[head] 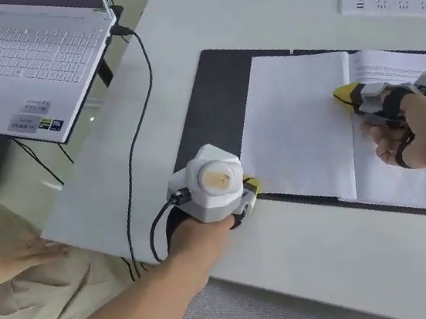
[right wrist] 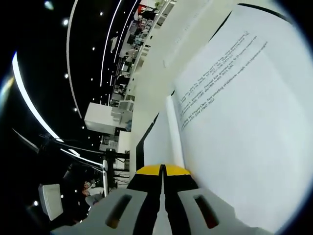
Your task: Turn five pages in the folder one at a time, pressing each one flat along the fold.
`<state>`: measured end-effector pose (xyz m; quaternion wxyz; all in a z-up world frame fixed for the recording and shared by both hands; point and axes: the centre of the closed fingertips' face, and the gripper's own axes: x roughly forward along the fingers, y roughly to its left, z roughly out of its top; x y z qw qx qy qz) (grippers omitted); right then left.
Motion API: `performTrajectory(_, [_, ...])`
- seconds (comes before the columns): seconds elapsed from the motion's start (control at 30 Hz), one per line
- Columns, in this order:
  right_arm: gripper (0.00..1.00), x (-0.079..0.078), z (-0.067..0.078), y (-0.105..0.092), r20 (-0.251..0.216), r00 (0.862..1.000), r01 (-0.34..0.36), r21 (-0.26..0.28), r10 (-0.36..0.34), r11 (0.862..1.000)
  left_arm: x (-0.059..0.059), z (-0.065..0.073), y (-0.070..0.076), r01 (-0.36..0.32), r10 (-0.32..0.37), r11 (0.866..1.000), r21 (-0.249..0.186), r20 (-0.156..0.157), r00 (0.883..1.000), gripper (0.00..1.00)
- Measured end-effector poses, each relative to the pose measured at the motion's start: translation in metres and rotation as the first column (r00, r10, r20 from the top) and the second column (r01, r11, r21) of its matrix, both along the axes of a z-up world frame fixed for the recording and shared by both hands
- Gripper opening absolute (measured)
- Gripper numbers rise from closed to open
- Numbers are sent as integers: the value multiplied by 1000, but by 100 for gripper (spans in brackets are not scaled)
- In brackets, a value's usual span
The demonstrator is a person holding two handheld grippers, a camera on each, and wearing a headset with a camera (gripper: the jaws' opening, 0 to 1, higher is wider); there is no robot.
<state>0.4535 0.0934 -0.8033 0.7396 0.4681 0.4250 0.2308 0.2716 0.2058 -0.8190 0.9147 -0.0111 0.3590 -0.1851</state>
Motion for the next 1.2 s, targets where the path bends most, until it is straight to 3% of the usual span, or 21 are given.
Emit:
performTrajectory(0.2, [0, 25, -2, -1, 20, 1000, 18, -30, -17, 999, 0, -1, 0, -1, 1, 1000, -4, 5, 1000, 0])
performTrajectory(0.27, [0, 30, -2, -2, -3, 999, 48, 4, -48, 999, 0, -1, 0, 1, -1, 1000, -2, 4, 1000, 0])
performTrajectory(0.53, [0, 58, -4, -4, 41, 993, 115, -14, -114, 993, 0, -1, 0, 15, -15, 1000, 7, 7, 1000, 0])
performTrajectory(0.8, [0, 72, -5, -6, 44, 989, 144, -9, -144, 990, -1, 0, 0, 20, -20, 1000, 11, 8, 1000, 0])
performTrajectory(1.0, [0, 60, -5, -4, 16, 995, 99, 7, -99, 995, 0, 0, 0, 15, -16, 1000, 13, 11, 1000, 0])
performTrajectory(1.2, [0, 30, -4, 0, 13, 1000, -14, 10, 14, 1000, 0, 0, 0, 16, -16, 1000, 11, 6, 1000, 0])
